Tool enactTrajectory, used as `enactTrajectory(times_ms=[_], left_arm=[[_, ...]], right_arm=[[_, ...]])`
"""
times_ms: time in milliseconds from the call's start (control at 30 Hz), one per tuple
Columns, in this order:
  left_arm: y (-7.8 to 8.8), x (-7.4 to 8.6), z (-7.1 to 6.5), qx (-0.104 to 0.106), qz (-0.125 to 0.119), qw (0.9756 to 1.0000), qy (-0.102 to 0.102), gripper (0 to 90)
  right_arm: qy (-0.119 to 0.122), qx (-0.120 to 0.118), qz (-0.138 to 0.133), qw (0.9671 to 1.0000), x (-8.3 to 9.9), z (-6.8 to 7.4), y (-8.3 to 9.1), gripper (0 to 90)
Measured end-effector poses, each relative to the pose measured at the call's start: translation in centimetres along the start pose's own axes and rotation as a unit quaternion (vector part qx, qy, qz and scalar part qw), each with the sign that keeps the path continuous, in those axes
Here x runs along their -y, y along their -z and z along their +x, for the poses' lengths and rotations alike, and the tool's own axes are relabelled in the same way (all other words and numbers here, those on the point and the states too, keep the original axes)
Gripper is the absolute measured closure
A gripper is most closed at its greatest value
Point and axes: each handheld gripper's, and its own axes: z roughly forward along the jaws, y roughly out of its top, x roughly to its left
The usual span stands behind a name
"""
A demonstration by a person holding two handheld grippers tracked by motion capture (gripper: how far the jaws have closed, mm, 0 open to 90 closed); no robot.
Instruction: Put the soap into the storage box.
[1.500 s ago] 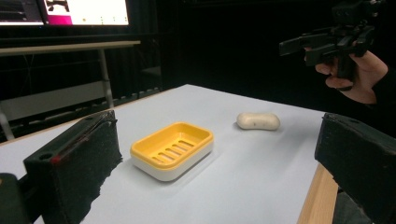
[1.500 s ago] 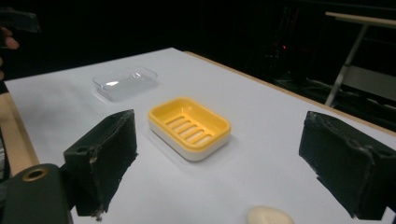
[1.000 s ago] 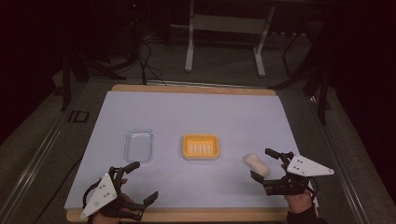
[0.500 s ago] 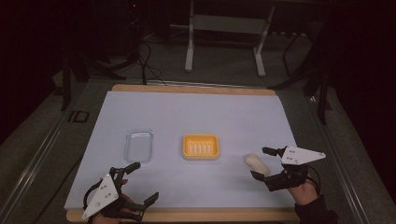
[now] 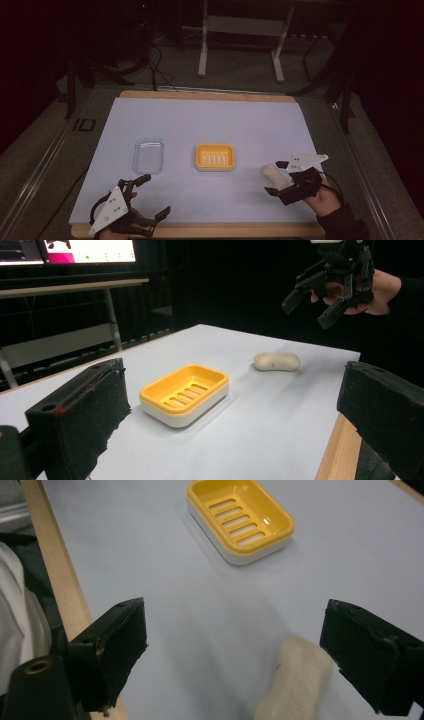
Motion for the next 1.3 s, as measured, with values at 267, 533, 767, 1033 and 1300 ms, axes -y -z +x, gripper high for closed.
enactTrajectory(times_ms=[267,533,767,1033,1300], left_arm=[[0.0,0.0,0.0,-0.001,0.003,1.0,-0.002,0.4],[-0.1,0.0,0.0,-0.001,0.006,1.0,-0.004,0.3],[-0.2,0.1,0.0,-0.001,0.01,0.9999,-0.005,0.3],[-0.2,0.1,0.0,-0.002,0.011,0.9999,-0.004,0.4],[-0.2,0.1,0.0,-0.003,0.015,0.9999,-0.007,0.3]], right_arm=[[0.026,-0.039,0.047,0.9978,-0.7,0.2,-1.0,12.5],[0.037,-0.063,0.122,0.9898,-0.8,0.4,-2.4,12.6],[0.03,-0.098,0.187,0.977,-0.5,0.2,-3.4,13.4],[0.02,-0.116,0.247,0.9618,-0.4,0.0,-4.2,13.4],[0.023,-0.125,0.309,0.9426,-0.7,0.0,-5.0,13.3]])
